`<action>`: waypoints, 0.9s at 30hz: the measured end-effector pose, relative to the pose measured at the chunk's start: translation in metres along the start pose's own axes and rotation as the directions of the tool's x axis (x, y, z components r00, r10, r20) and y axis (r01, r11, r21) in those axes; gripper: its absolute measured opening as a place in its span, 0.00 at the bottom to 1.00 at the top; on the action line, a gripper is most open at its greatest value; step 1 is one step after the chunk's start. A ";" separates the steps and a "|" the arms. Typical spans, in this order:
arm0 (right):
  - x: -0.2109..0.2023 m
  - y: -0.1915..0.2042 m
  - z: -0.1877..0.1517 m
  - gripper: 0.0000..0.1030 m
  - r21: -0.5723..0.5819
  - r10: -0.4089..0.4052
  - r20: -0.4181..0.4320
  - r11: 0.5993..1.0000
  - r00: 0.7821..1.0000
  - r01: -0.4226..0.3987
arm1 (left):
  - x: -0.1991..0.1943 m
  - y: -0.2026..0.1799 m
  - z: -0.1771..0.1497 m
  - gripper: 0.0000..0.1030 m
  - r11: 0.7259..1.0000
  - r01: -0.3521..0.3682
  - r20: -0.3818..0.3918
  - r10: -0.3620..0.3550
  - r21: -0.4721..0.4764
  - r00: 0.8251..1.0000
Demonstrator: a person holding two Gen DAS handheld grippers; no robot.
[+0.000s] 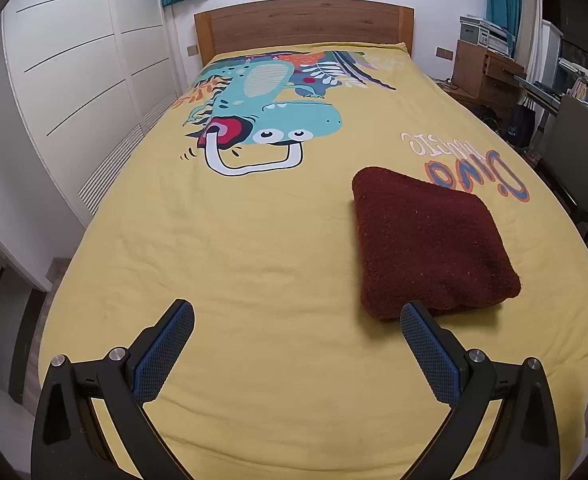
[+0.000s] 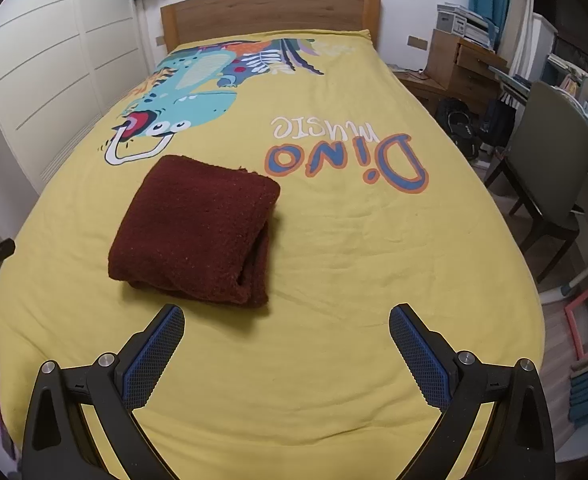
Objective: Fold small clothes
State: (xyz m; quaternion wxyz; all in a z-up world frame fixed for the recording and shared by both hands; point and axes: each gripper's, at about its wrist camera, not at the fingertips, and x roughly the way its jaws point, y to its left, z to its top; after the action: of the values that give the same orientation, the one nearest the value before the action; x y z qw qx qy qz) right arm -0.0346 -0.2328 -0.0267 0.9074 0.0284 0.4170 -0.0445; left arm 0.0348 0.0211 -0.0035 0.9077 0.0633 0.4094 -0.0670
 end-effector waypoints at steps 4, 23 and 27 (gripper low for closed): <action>0.000 -0.002 0.000 0.99 0.003 0.002 -0.001 1.000 1.000 -0.002 | -0.002 0.001 0.000 0.99 1.000 0.005 0.004 -0.005 0.002 1.000; 0.006 -0.004 0.003 0.99 0.014 0.004 -0.002 1.000 1.000 -0.004 | -0.005 0.004 0.001 0.99 1.000 0.029 0.011 -0.029 -0.003 1.000; 0.005 -0.004 0.002 0.99 0.014 0.006 -0.003 1.000 1.000 -0.006 | -0.004 0.003 0.002 0.99 0.999 0.032 0.008 -0.032 -0.004 0.999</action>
State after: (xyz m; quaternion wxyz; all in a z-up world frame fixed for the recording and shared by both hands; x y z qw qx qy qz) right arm -0.0299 -0.2375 -0.0292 0.9066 0.0361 0.4180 -0.0449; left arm 0.0343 0.0242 0.0006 0.9083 0.0547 0.4069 -0.0807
